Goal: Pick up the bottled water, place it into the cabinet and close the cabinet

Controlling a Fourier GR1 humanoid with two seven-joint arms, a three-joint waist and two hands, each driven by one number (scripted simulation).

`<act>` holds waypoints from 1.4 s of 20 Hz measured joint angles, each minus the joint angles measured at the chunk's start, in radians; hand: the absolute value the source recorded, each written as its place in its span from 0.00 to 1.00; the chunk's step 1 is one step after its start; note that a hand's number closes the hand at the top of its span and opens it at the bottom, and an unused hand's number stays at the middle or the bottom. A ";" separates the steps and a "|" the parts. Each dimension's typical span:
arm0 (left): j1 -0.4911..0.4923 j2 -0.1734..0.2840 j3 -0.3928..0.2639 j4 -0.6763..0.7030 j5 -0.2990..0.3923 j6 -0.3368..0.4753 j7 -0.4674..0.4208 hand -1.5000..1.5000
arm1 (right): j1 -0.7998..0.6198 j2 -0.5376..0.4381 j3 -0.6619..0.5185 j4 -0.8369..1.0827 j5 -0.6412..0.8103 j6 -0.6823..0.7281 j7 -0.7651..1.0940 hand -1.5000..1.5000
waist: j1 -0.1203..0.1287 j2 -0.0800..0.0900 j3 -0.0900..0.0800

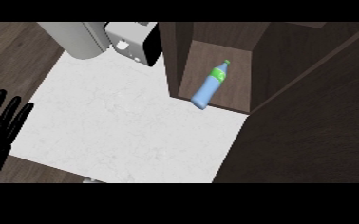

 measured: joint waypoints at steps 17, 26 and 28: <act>-0.030 0.016 0.019 0.010 0.018 -0.037 0.003 0.00 | -0.003 0.028 -0.012 0.027 -0.055 0.012 -0.003 1.00 | 0.047 0.044 0.001; -0.046 0.022 0.023 0.020 0.026 -0.048 0.010 0.00 | -0.047 0.072 -0.033 0.043 -0.083 -0.009 0.043 1.00 | 0.051 0.049 0.005; -0.049 0.022 0.022 0.023 0.027 -0.048 0.012 0.00 | -0.078 0.079 -0.040 0.048 -0.083 -0.011 0.068 1.00 | 0.051 0.048 0.004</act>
